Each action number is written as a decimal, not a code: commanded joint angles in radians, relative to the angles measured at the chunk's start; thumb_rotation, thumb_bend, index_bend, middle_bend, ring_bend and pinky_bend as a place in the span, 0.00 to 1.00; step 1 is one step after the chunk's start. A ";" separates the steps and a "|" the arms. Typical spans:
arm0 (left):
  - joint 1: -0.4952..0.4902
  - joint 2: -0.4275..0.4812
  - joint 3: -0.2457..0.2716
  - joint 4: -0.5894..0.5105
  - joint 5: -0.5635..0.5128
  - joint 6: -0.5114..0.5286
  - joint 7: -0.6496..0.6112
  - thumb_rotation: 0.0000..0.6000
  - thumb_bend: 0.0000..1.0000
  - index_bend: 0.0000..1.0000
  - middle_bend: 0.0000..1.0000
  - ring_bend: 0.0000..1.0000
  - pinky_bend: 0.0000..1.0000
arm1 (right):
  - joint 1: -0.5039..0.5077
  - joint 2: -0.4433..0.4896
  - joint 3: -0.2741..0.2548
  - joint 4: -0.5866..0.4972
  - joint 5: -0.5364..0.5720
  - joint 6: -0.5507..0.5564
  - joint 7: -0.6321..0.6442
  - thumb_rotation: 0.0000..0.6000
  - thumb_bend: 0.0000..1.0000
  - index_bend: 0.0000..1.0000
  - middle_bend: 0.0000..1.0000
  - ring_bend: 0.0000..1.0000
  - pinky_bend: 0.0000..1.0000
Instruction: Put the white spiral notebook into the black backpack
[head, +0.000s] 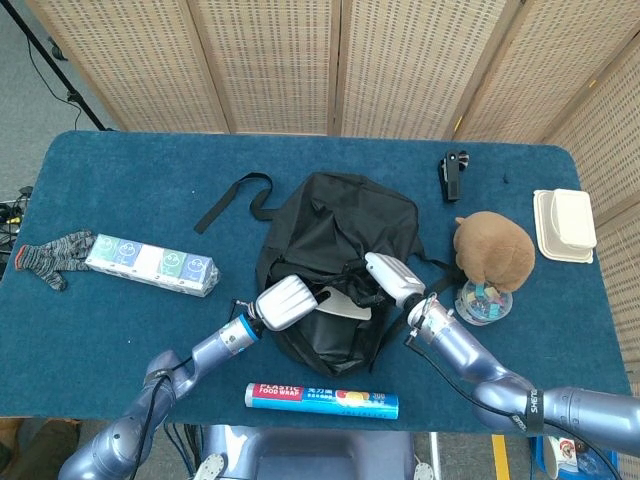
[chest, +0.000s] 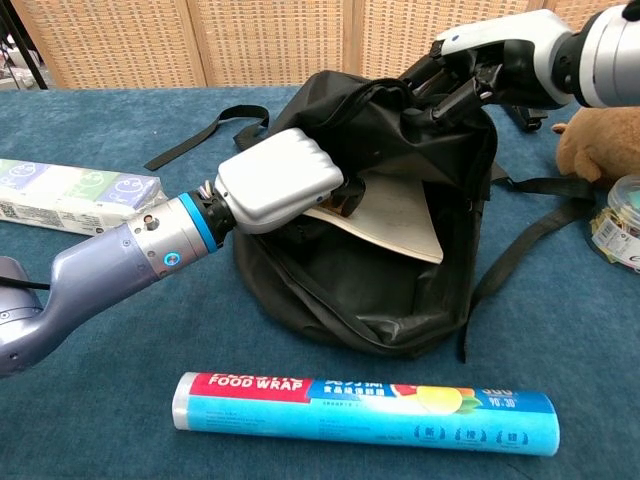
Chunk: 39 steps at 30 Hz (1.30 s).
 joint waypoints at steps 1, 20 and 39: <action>0.001 0.003 0.002 -0.002 0.001 0.002 -0.002 1.00 0.50 0.62 0.47 0.42 0.64 | -0.002 -0.002 -0.001 0.006 -0.001 -0.001 0.005 1.00 0.61 0.61 0.63 0.51 0.31; 0.068 0.086 0.027 -0.055 0.020 0.139 -0.131 1.00 0.06 0.06 0.00 0.17 0.61 | -0.010 -0.038 -0.018 0.097 0.022 0.015 0.004 1.00 0.61 0.61 0.63 0.51 0.30; 0.141 0.223 -0.025 -0.088 -0.015 0.379 -0.343 1.00 0.05 0.00 0.00 0.20 0.61 | -0.027 -0.051 -0.040 0.081 0.013 0.026 -0.022 1.00 0.61 0.61 0.63 0.51 0.31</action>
